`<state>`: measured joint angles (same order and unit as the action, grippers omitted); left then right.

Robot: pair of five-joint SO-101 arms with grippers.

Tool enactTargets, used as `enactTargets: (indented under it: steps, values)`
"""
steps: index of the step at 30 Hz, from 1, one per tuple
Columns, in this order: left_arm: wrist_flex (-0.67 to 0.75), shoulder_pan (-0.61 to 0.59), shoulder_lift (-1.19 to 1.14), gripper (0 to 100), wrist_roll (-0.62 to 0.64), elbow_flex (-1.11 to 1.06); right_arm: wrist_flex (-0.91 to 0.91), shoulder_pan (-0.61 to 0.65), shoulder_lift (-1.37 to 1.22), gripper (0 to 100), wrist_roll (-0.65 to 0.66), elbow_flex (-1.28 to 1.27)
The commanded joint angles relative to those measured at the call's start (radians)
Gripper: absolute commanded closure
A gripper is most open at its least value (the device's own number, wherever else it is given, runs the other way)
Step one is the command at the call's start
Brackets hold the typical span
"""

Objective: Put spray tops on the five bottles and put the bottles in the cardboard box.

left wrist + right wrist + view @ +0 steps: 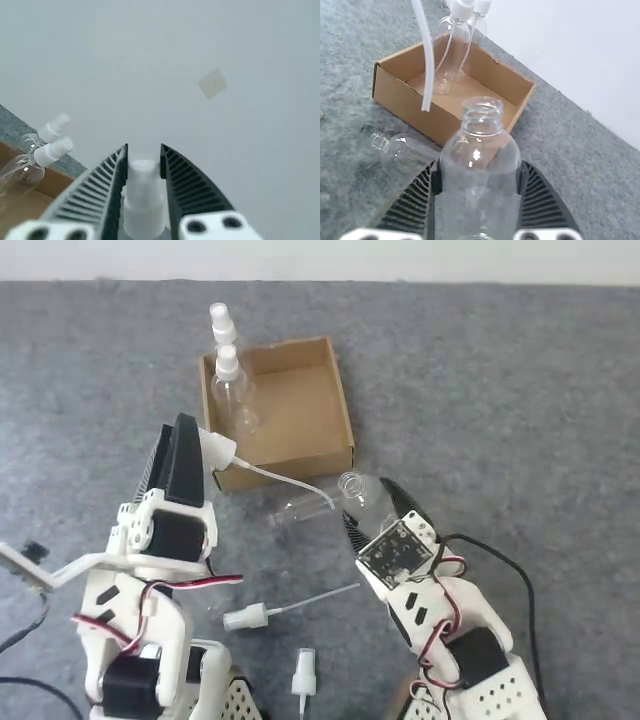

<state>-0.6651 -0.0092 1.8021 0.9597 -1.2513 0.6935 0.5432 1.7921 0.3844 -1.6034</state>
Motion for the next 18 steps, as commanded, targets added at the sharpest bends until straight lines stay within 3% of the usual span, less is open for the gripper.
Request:
enactTargets:
  steps: [1,10,18]
  values:
    - [0.029,0.008,0.018,99,0.006,0.005,0.007,0.025,0.024,99.2,0.017,0.006]
    - [0.035,0.057,0.018,99,-0.028,-0.008,0.012,0.058,0.024,99.2,0.020,0.006]
    - [0.097,0.025,0.018,99,0.017,-0.010,0.013,0.058,0.024,99.2,0.020,0.005]
